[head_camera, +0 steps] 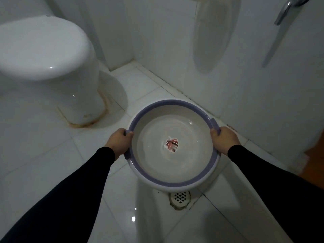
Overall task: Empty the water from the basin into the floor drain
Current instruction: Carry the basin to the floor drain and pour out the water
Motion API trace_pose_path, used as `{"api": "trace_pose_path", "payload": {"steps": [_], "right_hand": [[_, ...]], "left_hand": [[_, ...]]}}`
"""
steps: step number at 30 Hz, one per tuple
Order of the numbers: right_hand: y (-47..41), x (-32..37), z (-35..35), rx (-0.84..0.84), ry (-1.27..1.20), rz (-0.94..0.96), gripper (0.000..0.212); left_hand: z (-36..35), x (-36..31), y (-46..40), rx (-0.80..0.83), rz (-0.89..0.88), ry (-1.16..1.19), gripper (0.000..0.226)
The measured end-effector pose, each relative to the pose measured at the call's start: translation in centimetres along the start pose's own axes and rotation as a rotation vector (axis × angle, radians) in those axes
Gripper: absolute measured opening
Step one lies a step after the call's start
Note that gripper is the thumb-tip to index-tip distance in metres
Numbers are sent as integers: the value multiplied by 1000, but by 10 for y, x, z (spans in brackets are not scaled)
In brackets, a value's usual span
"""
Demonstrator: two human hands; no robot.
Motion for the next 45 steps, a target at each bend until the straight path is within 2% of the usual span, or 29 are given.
{"api": "trace_pose_path", "payload": {"steps": [9,20,31,45], "right_hand": [[13,-52,-48,29,-39,-77,44],[23,-82,-69,26,-68,-75,38],[6,-90,-69,-65,-73,-38,35],[6,-90,-73,-81,-62,-51,37]], "left_hand": [[-54,41,-16,-31,-32,-58,25],[-93,75,-15,-22,-8,17,24],[-109,67,-33,-51,-56,71,24],[-111,65,-40,-88,-123,50,21]]}}
Point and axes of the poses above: each hand's wrist, its own y-axis away from the middle knuckle, its own z-axis out of the back of the hand, x = y × z, the point moved 2 cm from there along -y, towards the middle knuckle, and after that the axes turned 14 degrees about z, right-handed, at the moved point
